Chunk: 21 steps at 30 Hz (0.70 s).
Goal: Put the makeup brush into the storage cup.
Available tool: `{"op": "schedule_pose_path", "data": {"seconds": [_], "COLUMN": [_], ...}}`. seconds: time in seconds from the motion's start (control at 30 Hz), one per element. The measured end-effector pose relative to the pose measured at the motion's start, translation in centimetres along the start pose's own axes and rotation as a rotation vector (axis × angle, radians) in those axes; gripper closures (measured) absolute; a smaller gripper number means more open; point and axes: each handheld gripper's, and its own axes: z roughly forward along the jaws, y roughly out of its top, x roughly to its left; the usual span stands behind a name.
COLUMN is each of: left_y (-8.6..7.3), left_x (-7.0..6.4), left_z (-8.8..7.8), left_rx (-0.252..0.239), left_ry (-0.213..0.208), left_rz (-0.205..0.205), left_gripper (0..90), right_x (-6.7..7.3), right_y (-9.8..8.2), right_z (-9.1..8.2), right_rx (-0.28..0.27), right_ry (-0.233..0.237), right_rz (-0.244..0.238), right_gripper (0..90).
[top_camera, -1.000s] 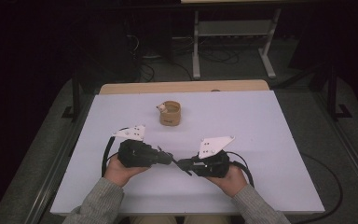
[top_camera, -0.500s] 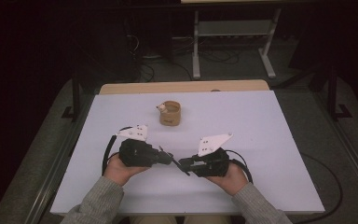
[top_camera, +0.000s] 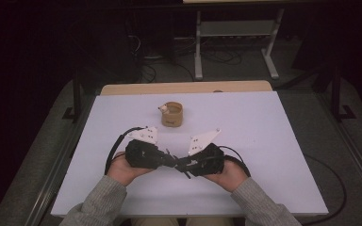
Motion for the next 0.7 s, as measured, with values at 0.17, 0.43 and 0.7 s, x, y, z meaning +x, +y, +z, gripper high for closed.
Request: {"op": "schedule_pose_path", "data": {"seconds": [0.17,0.43,0.7], "left_y": [0.0,-0.2,-1.4], "left_x": [-0.1,-0.2,-0.1], "left_z": [0.1,-0.3,-2.0], "left_rx": [0.014,0.014,-0.031], "left_ry": [0.0,0.013,0.04], "left_rz": [0.004,0.007,-0.027], "left_gripper": [84.1,82.0,75.9], "right_x": [-0.1,-0.3,-1.2], "right_y": [0.0,0.0,-0.9], "right_z": [0.3,0.4,0.2], "right_rx": [0.014,0.006,-0.001], "right_ry": [0.011,0.044,0.055], "right_rz": [-0.002,0.014,0.068], "right_gripper": [82.2,83.2,83.3]}}
